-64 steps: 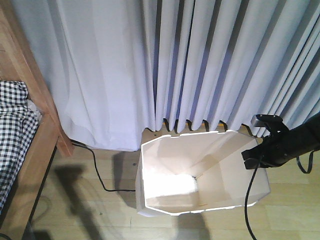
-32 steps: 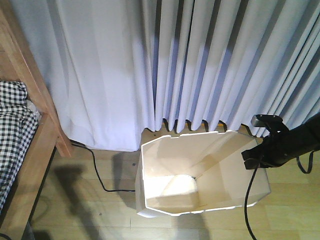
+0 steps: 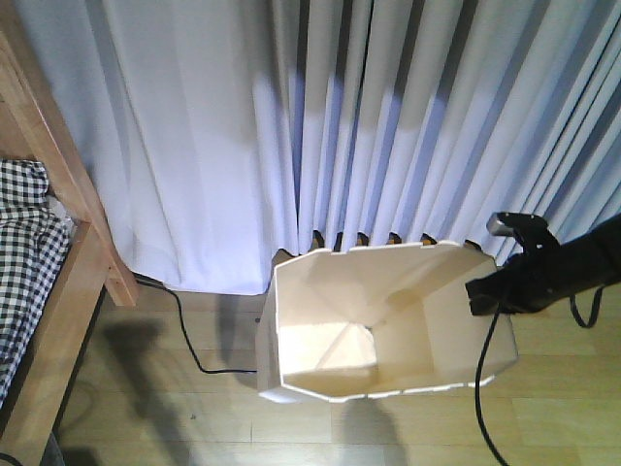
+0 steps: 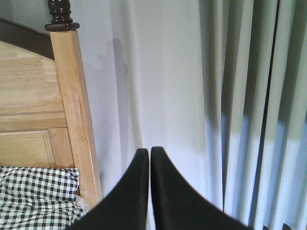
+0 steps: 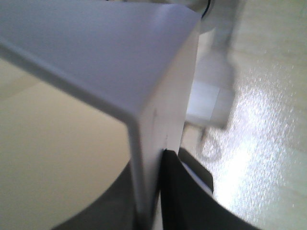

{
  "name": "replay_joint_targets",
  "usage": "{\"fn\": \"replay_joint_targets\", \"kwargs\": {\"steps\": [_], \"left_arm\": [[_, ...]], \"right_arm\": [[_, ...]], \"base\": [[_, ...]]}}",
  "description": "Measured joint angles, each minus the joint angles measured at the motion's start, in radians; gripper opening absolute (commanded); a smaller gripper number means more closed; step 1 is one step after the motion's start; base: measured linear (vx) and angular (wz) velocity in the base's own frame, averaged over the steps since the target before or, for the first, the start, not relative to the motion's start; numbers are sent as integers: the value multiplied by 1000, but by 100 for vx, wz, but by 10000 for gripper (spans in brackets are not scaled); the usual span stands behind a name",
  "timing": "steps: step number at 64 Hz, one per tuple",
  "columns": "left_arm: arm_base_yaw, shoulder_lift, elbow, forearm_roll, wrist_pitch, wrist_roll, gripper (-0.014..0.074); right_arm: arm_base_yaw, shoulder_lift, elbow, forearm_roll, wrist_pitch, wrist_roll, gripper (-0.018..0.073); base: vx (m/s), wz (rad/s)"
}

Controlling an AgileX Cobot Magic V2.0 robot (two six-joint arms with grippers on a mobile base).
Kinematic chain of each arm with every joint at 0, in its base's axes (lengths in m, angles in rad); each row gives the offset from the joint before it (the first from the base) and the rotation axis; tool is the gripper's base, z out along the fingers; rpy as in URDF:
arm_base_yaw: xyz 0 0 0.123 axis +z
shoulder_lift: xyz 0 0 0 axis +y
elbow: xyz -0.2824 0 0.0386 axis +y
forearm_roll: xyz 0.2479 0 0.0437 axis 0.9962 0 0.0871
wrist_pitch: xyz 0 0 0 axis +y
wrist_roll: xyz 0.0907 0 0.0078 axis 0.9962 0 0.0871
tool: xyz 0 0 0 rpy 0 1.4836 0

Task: Move trash bin to bedside with robot
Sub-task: 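Drive closer to the bed end, keeping the bin held in the right gripper, then lower the bin onto the floor beside the bed with the right gripper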

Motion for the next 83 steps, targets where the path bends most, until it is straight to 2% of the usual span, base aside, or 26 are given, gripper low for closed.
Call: {"fn": "replay_joint_targets", "kwargs": {"steps": [4,12,26,40,56,83], "left_arm": [[0,0,0,0,0,0,-6],[0,0,0,0,0,0,-6],[0,0,0,0,0,0,-6],[0,0,0,0,0,0,-6],[0,0,0,0,0,0,-6],[0,0,0,0,0,0,-6]], "right_arm": [[0,28,-35,0,2,22,-3],[0,100,-104,-20,-2,137,-3],[0,217,-190,-128,-91,285,-3],[-2,348,-273,-186,-170,305,-3],[-4,533,-423,-186,-147,309,-3],[5,825,-726,-243,-106,312,-1]], "base": [[0,0],[0,0],[0,0],[0,0],[0,0],[0,0]]}}
